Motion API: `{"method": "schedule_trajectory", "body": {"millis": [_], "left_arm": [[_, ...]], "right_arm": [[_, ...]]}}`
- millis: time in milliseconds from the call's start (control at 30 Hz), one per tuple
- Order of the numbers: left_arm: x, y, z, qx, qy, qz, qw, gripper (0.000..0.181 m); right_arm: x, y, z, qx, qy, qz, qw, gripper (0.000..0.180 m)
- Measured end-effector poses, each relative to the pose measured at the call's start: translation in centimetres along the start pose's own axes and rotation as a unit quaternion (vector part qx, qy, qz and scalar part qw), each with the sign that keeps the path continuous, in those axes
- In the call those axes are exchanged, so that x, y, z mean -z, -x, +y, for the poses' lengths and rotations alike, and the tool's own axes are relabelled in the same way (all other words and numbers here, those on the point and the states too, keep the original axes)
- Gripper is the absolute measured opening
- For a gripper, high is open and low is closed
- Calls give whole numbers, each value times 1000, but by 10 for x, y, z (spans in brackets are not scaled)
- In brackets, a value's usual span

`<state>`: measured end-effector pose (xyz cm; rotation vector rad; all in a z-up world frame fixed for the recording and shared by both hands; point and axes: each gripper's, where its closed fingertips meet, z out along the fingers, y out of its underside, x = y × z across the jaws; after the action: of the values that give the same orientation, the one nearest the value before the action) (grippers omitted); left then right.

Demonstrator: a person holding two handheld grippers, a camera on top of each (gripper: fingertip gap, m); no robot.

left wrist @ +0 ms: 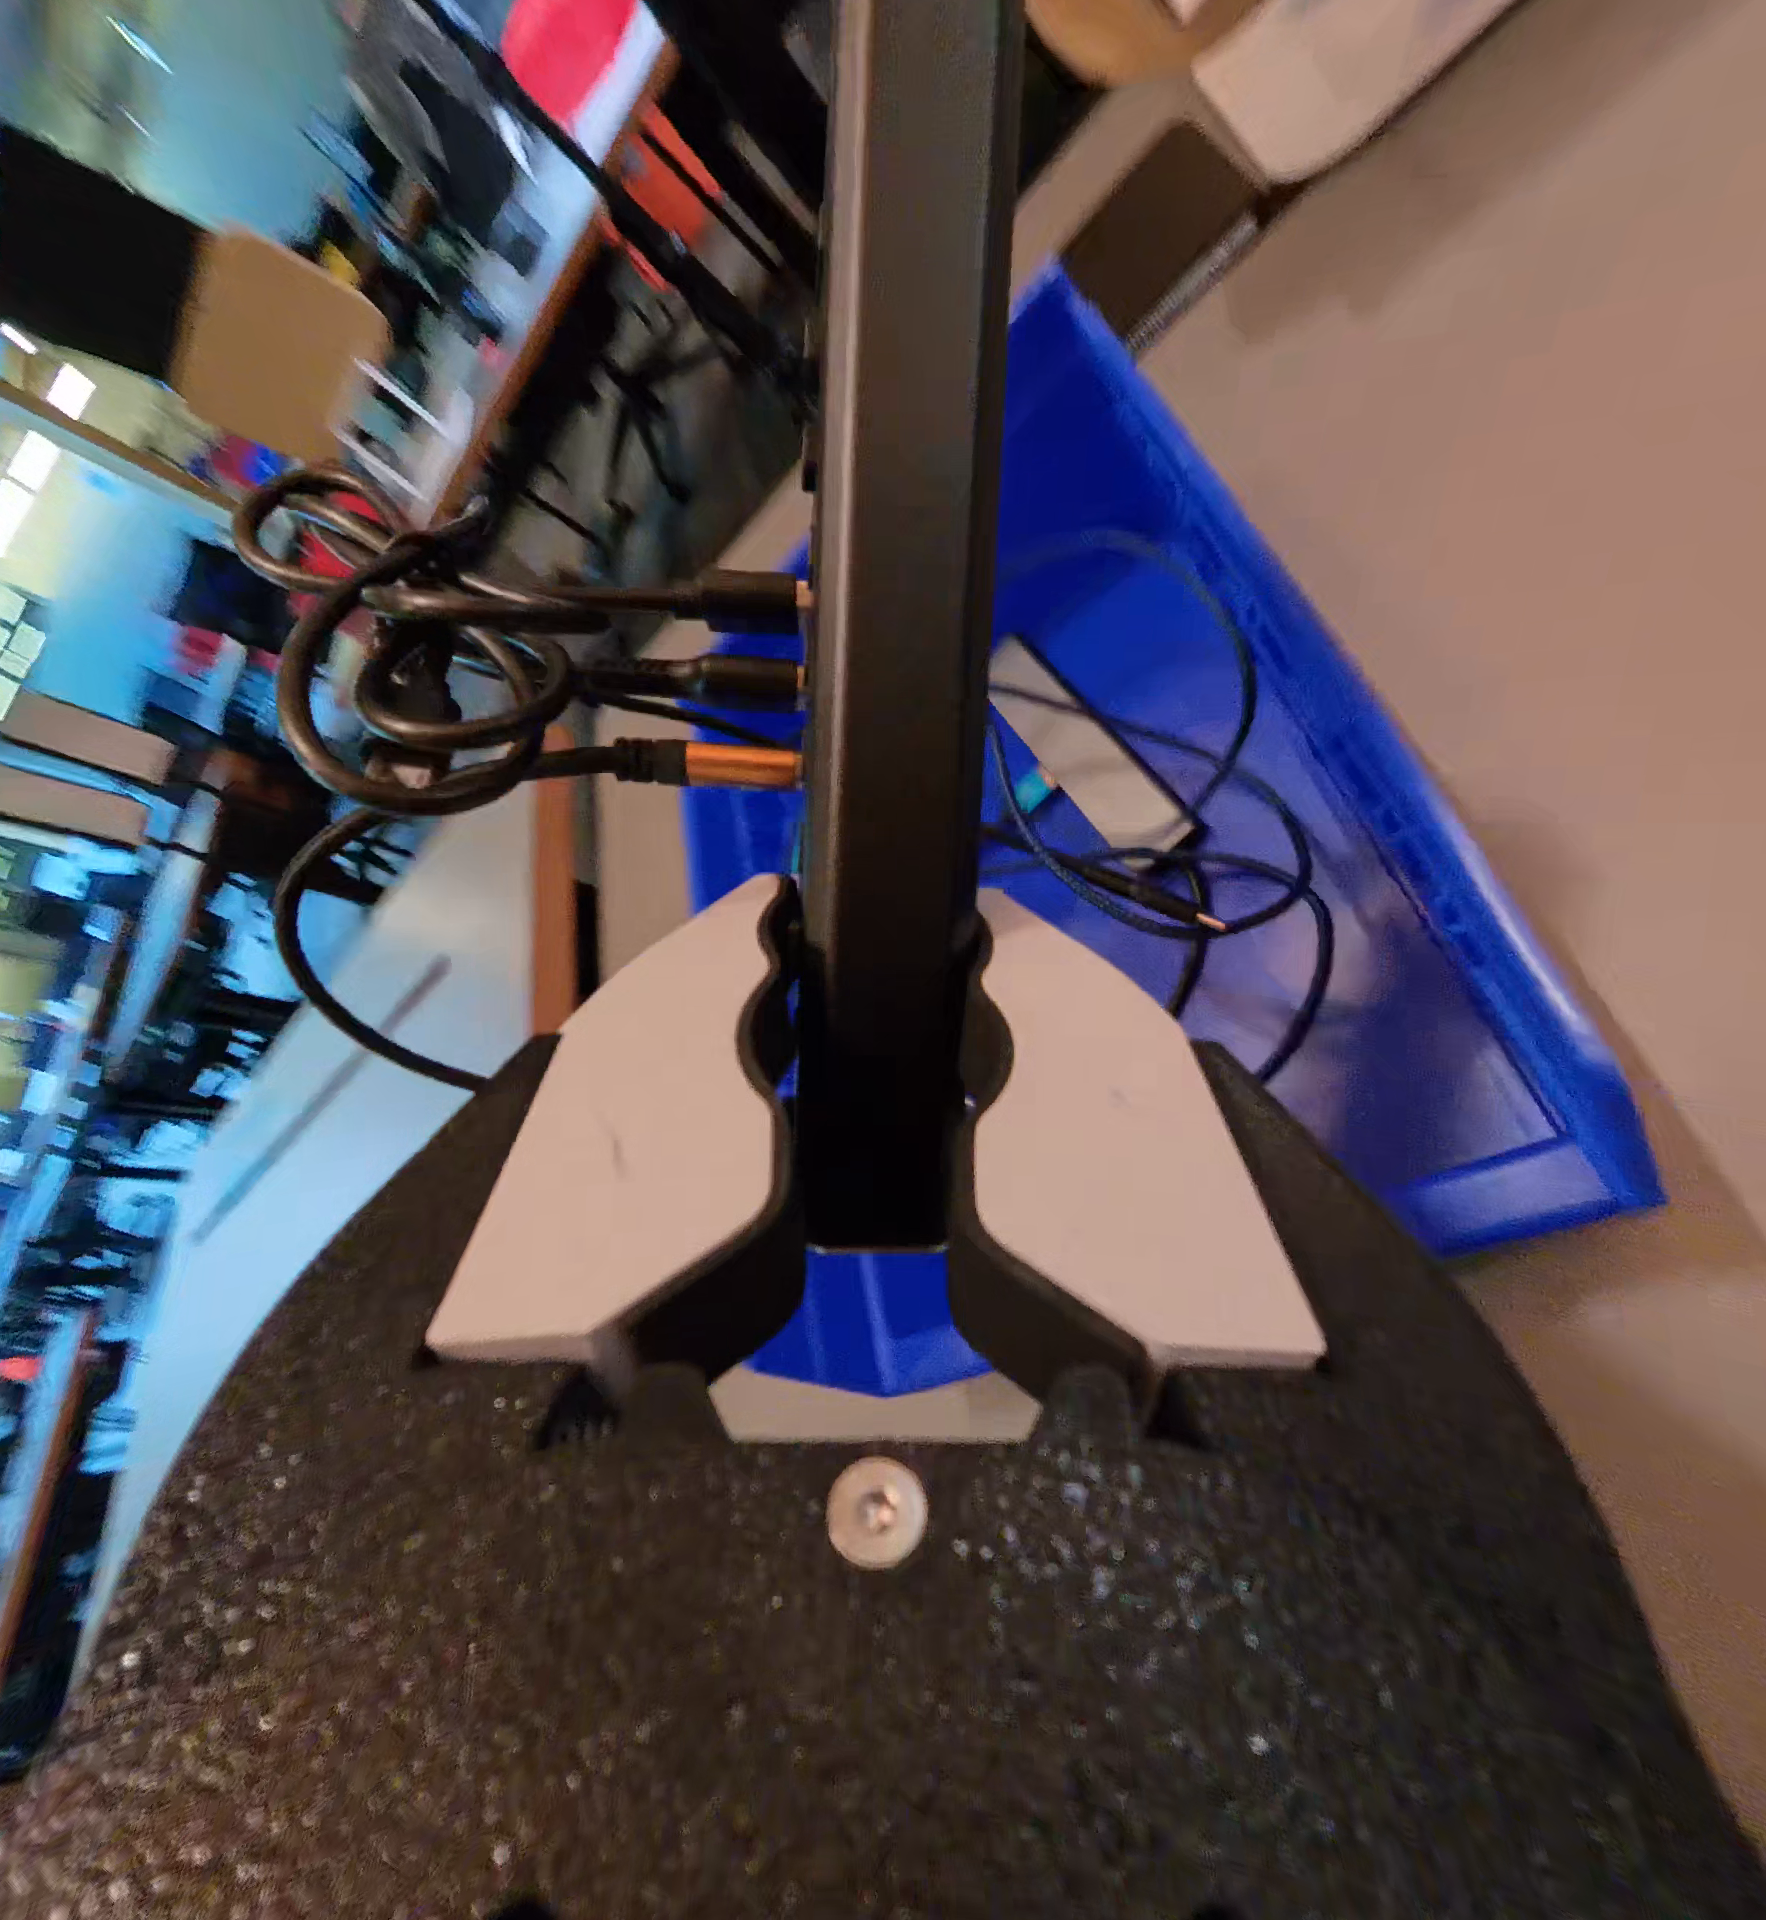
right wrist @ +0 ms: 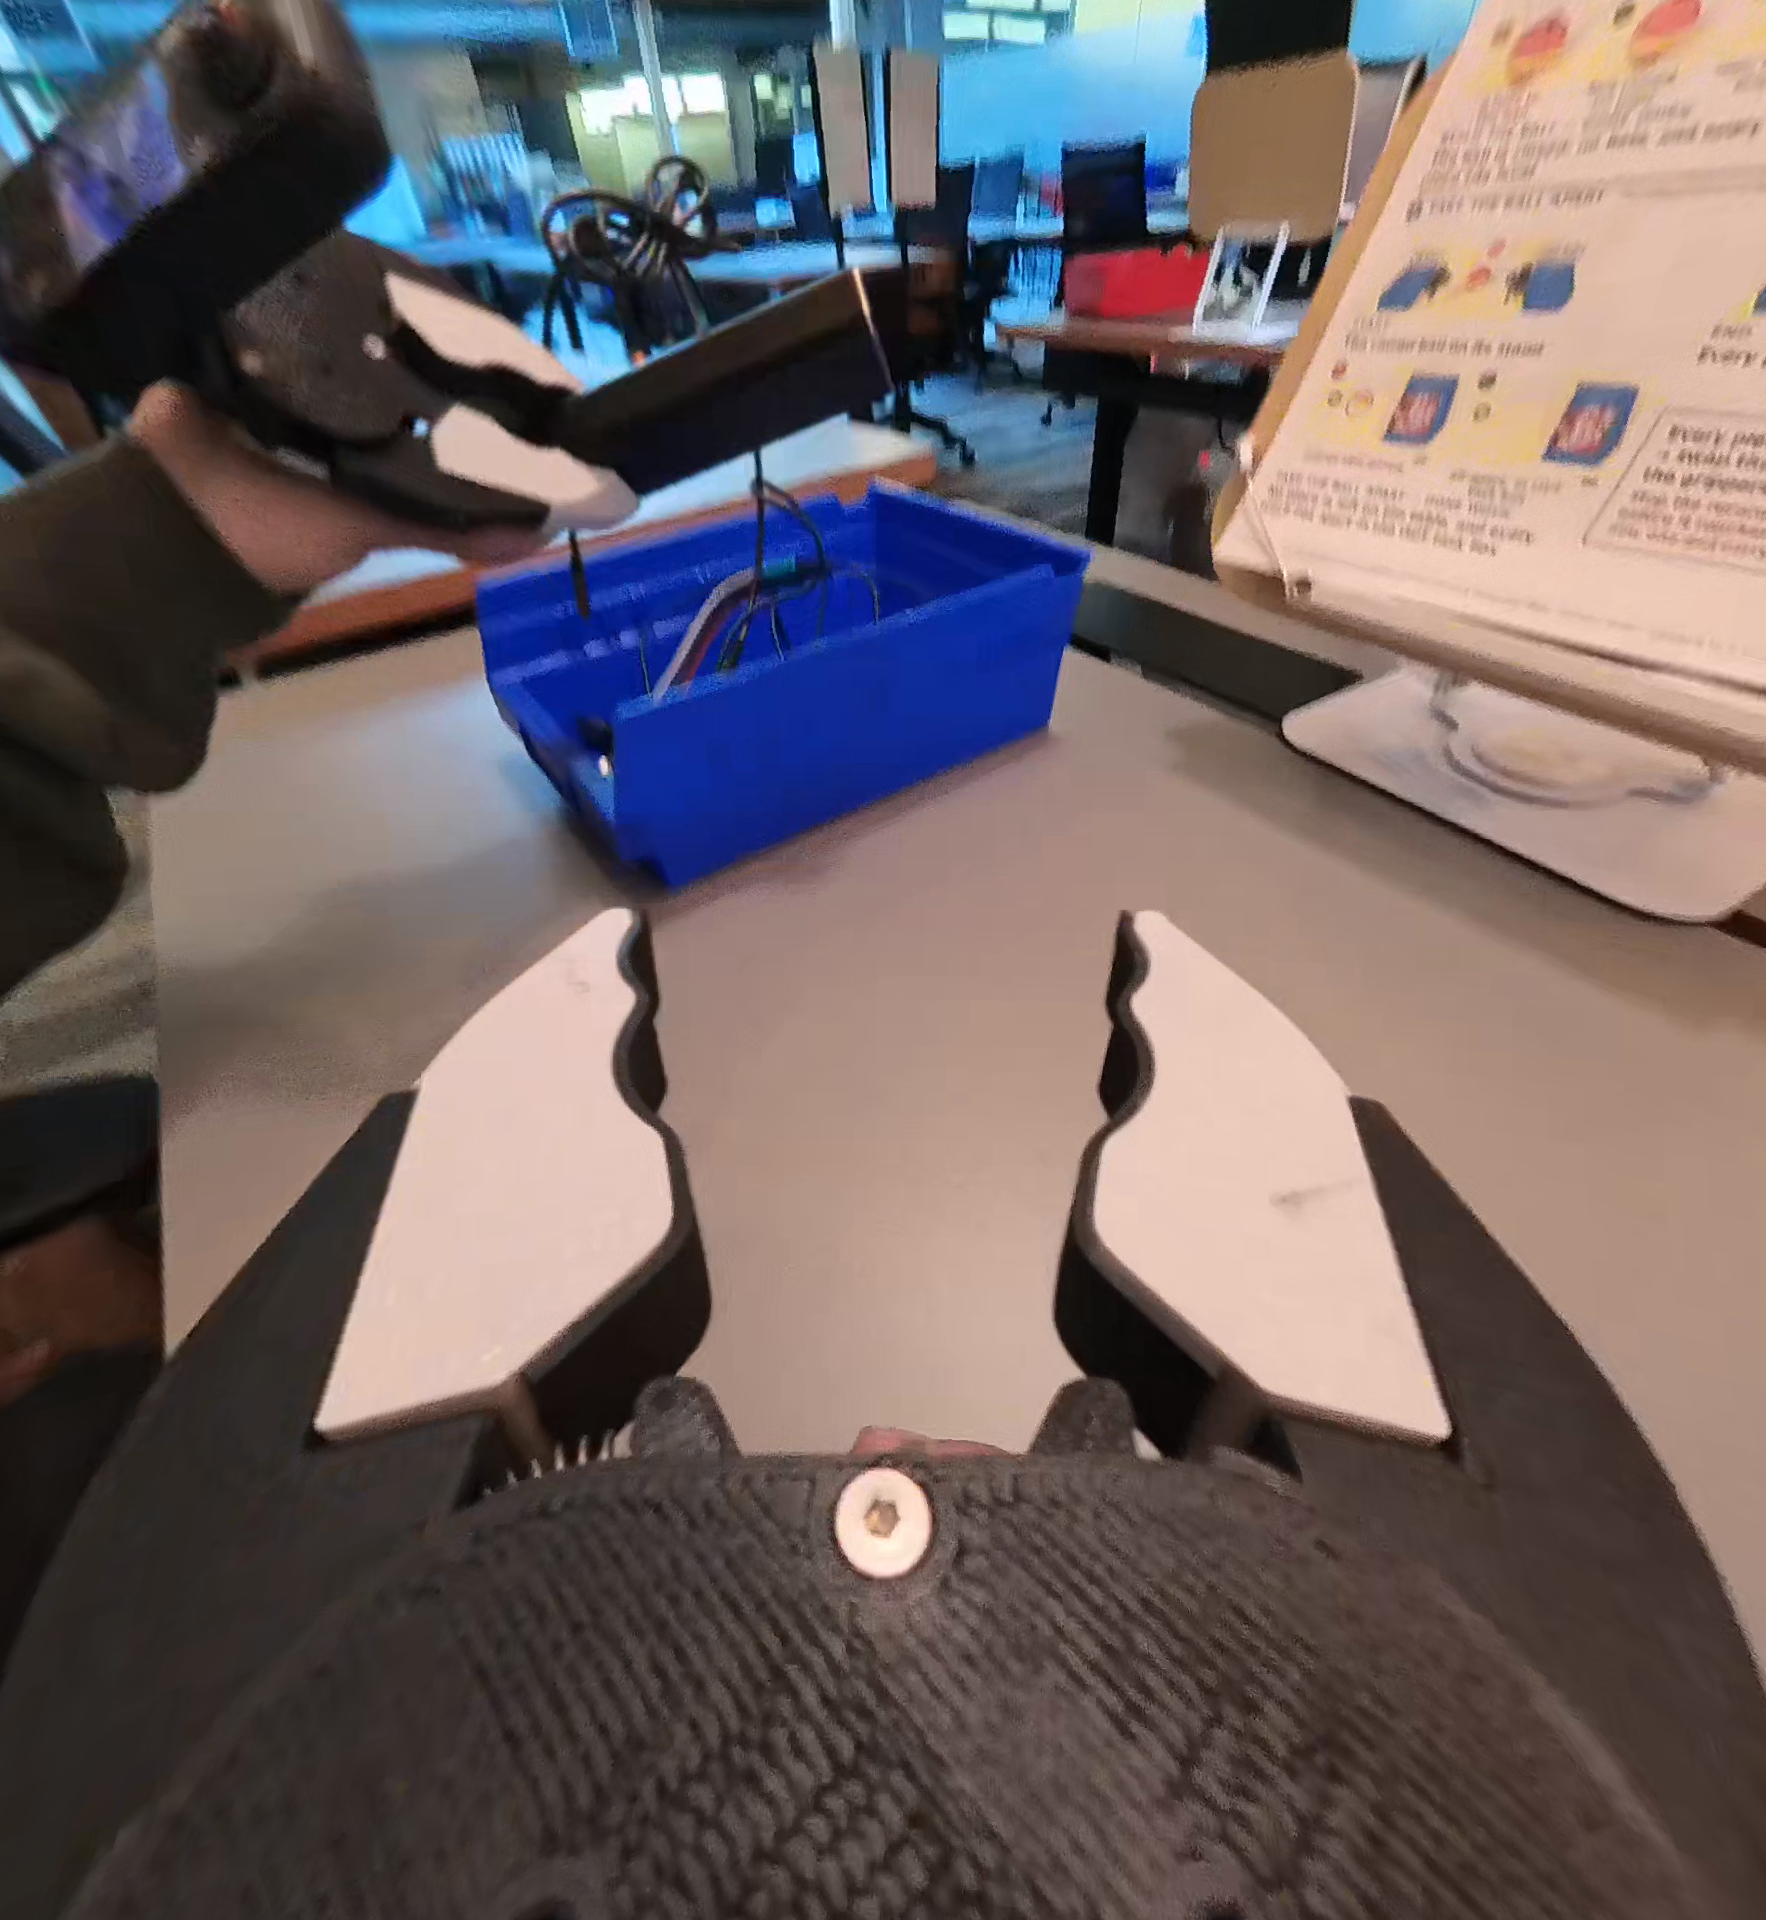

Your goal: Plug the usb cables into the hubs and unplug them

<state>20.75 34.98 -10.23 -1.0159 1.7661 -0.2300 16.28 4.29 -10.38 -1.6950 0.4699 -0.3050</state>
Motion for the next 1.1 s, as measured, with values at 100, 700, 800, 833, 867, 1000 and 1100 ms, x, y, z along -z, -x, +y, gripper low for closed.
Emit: {"method": "schedule_trajectory", "body": {"millis": [100, 700, 800, 833, 867, 1000, 1100], "left_arm": [[42, 14, -38, -39, -50, -49, 997, 28], [207, -117, -203, -102, -392, -32, 914, 28], [205, -143, -203, -103, -409, -29, 906, 28], [205, -151, -202, -100, -410, -25, 906, 28], [204, -159, -202, -94, -412, -15, 906, 28], [202, -190, -199, -47, -427, 70, 900, 28], [194, -199, -196, -15, -432, 89, 897, 28]], "right_arm": [[-15, 13, -40, -51, -76, -42, 995, 98], [31, 61, -148, -59, -326, -212, 919, 62], [43, 54, -127, -57, -338, -217, 914, 61], [47, 51, -121, -59, -343, -216, 912, 61], [49, 49, -116, -63, -347, -213, 911, 61], [52, 49, -101, -60, -337, -211, 916, 66], [47, 44, -93, -61, -308, -209, 926, 63]]}}
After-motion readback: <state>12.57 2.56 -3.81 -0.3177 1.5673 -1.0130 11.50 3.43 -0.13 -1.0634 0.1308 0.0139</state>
